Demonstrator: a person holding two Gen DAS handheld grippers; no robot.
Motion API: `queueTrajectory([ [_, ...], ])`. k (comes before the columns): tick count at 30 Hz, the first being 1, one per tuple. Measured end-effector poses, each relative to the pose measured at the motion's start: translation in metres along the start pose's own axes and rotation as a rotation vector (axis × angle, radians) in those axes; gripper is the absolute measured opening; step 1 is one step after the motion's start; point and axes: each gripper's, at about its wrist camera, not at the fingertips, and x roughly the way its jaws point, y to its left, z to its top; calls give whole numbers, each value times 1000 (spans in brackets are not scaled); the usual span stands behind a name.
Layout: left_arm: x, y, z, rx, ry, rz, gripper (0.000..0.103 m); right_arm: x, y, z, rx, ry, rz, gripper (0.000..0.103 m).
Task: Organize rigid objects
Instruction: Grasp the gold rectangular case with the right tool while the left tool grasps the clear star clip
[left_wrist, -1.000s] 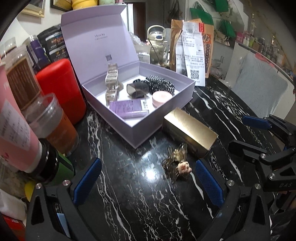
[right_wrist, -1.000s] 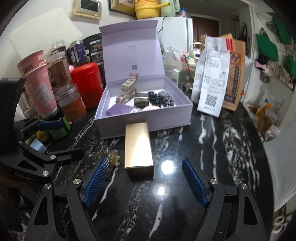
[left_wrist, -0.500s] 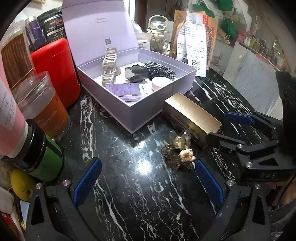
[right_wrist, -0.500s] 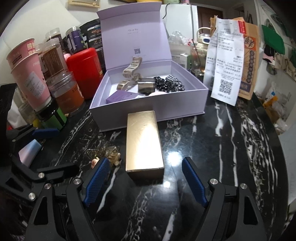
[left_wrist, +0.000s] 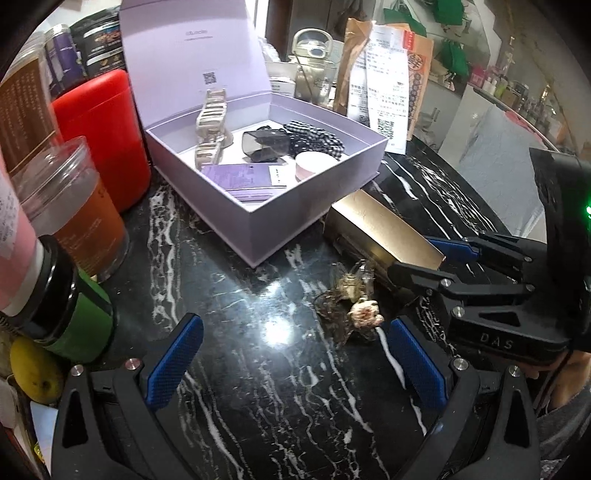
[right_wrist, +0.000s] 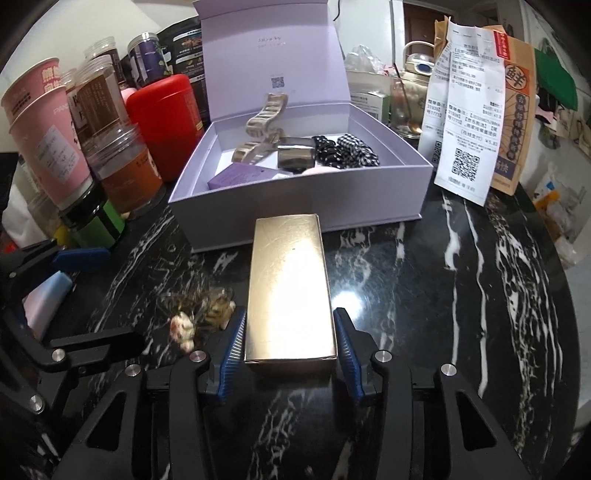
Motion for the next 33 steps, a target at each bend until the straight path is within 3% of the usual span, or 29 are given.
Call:
queueTrajectory([
  [8,12,-18,1,23,21,-62,101,-25,-6,-26,15,15,-40,45],
  [13,27,-25,0,30,65,-27,81,-43,-12,-44,36,21,-68,46],
  [19,39,-31,-2,26,74,-42,76,-56,-15,-57,57,16,-98,46],
  [21,42,-33,-2,31,73,-46,65,-56,-18,-58,74,10,-91,46],
  [25,45,-37,-2,50,69,4,49,-51,-20,-57,92,14,-103,57],
  [28,44,-35,-2,38,63,-9,39,-47,-22,-57,107,17,-95,61],
  [33,42,-36,-4,43,59,-17,35,-41,-23,-55,111,14,-96,61],
])
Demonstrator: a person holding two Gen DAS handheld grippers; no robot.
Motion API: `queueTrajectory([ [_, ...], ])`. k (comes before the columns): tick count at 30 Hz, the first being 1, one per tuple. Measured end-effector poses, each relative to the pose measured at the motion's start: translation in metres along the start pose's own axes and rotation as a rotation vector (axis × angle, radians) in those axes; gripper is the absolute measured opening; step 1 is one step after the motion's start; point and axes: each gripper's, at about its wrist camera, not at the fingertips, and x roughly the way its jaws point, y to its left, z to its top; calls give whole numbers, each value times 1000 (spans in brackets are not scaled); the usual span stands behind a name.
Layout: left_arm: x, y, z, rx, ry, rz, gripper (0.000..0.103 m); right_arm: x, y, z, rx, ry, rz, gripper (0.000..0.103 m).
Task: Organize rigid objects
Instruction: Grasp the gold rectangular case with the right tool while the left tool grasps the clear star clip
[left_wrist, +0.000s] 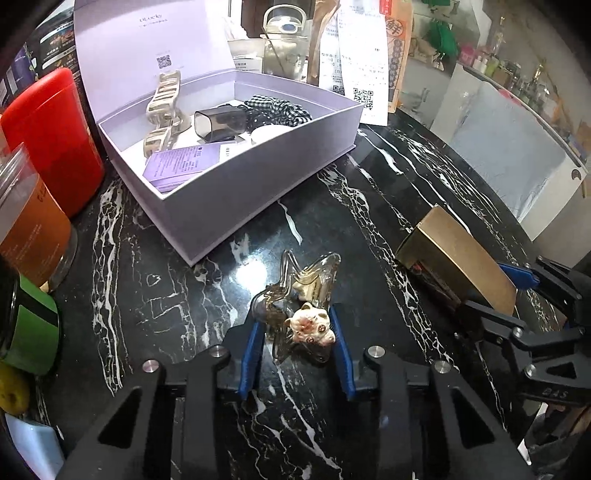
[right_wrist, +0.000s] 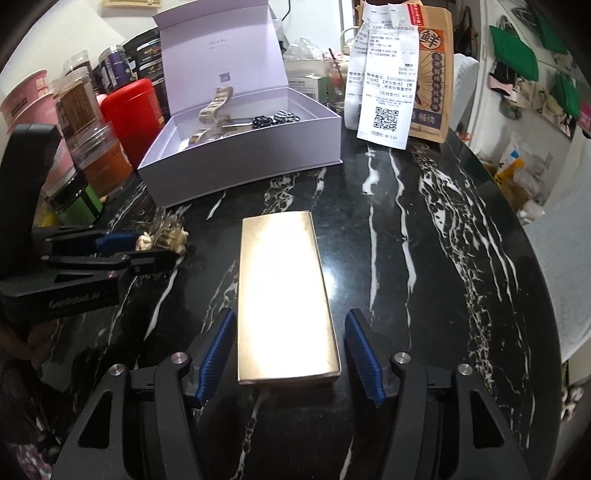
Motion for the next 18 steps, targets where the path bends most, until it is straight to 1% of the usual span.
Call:
queueTrajectory([
  [5,-2,0,-1,3,3,-2,35,7,1,4,14,4,6,61],
  [11,-4,1,-4,-5,3,-12,35,14,3,5,6,9,-21,61],
  [12,-4,1,-4,-7,3,-13,35,15,3,5,4,9,-28,59],
  [13,-4,2,-5,-10,3,-15,35,15,4,4,-3,3,-37,49],
  [14,-5,2,-5,-13,4,-16,35,15,4,5,-8,0,-32,46],
  [18,-7,1,-4,-4,5,-7,35,13,7,5,-24,6,-37,44],
])
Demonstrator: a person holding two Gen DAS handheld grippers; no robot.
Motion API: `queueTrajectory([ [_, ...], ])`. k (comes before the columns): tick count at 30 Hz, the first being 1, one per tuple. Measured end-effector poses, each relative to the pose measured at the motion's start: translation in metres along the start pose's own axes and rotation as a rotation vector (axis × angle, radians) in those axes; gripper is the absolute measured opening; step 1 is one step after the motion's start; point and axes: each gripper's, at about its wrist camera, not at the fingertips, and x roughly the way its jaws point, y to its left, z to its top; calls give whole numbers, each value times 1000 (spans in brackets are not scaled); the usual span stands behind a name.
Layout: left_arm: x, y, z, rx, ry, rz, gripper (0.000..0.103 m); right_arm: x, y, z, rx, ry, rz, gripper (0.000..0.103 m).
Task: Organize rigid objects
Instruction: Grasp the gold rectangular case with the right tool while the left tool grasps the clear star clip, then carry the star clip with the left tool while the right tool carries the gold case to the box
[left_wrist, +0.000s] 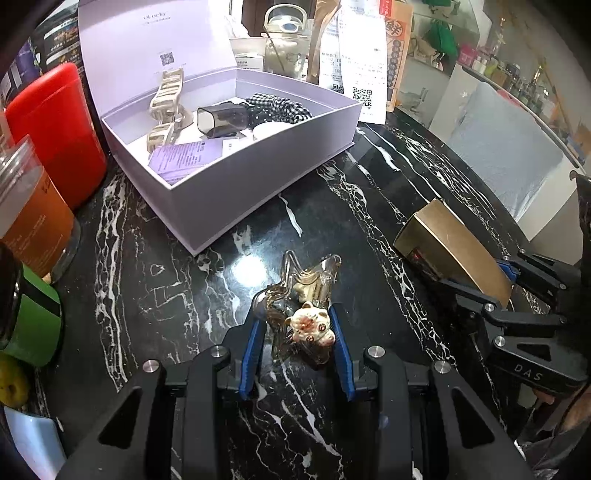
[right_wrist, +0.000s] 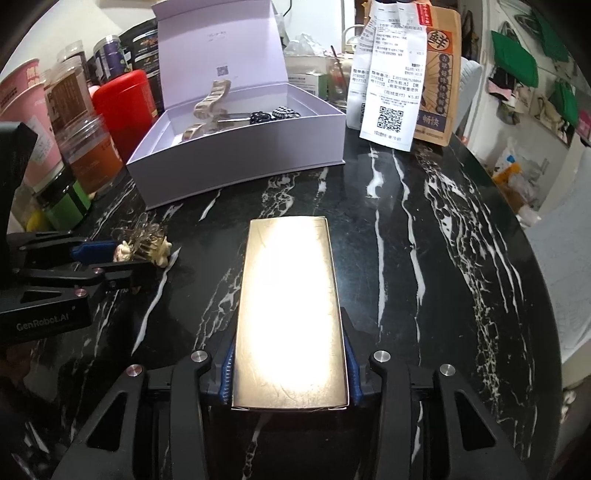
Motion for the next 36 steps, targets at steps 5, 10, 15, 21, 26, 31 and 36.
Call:
queueTrajectory([
  [5,-8,-6,5,28,-14,-2,34,-8,3,1,1,-21,29,44],
  [10,-15,-12,6,40,-26,-10,34,-17,6,0,12,-28,39,44],
  [15,-22,-14,5,38,-31,-17,34,-29,7,-3,19,-42,36,44],
  [21,-37,-15,11,30,-63,-23,34,-43,10,-3,29,-50,52,44],
  [26,-51,-14,19,26,-95,-19,34,-57,14,2,27,-77,55,44],
  [31,-67,-12,28,29,-132,-18,34,-70,18,10,12,-101,53,44],
  [36,-82,-11,37,37,-169,-21,34,-85,19,22,-9,-133,76,44],
])
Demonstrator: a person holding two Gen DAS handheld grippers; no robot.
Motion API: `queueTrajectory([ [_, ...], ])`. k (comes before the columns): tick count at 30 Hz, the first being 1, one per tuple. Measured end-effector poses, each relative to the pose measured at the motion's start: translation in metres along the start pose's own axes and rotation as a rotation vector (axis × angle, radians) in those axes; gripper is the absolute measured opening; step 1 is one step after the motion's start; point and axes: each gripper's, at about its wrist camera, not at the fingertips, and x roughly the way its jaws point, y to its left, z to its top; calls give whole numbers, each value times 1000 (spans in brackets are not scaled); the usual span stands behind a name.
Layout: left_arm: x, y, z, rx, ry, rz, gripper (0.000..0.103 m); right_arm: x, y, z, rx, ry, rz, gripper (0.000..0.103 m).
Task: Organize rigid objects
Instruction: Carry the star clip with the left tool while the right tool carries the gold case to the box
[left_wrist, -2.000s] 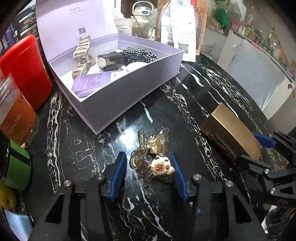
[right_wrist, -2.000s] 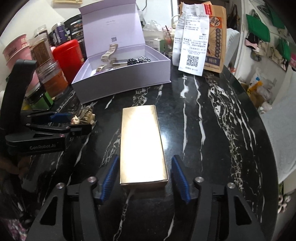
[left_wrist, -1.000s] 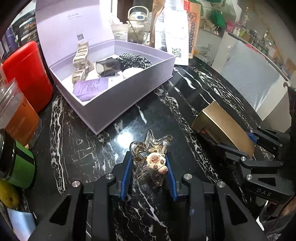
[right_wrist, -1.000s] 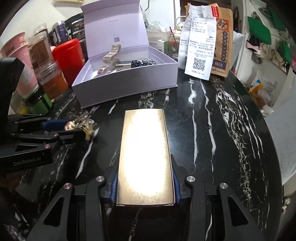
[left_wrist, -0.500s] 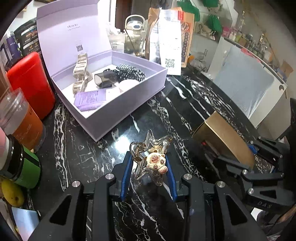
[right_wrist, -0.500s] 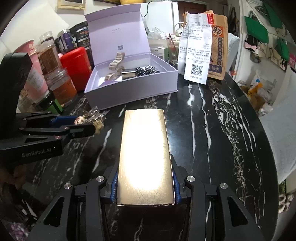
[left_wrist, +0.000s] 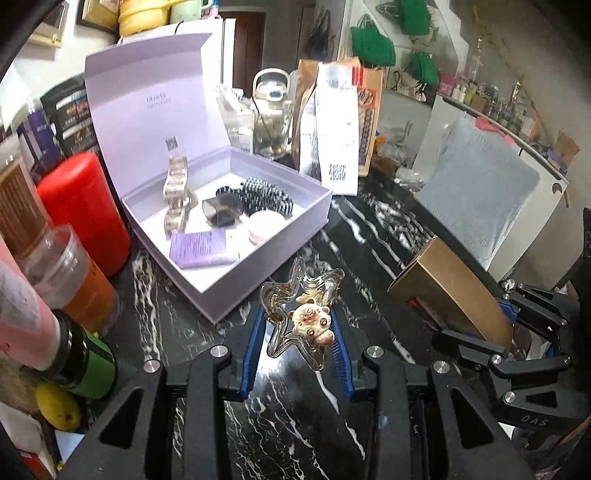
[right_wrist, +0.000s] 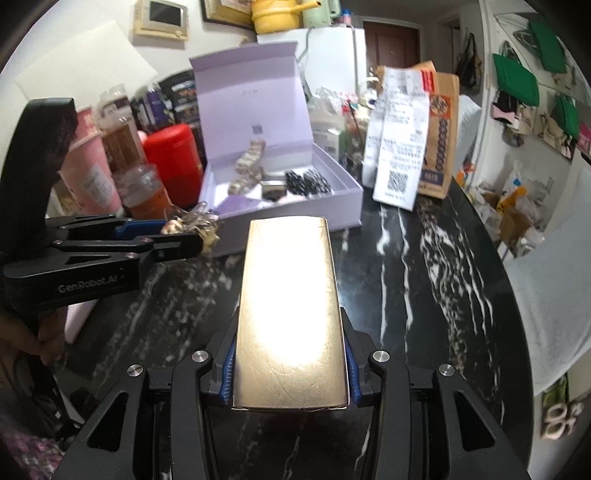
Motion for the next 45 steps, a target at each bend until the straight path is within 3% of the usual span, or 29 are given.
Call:
queueTrajectory([
  [7,-21,2,24,19,-75,22,34,-13,3,24,-43,-48,47,44],
  [21,-30,7,70,35,-152,40,34,-14,2,76,-104,-112,84,44],
  [45,4,39,147,40,-217,64,34,20,-20,165,-144,-185,46,44],
])
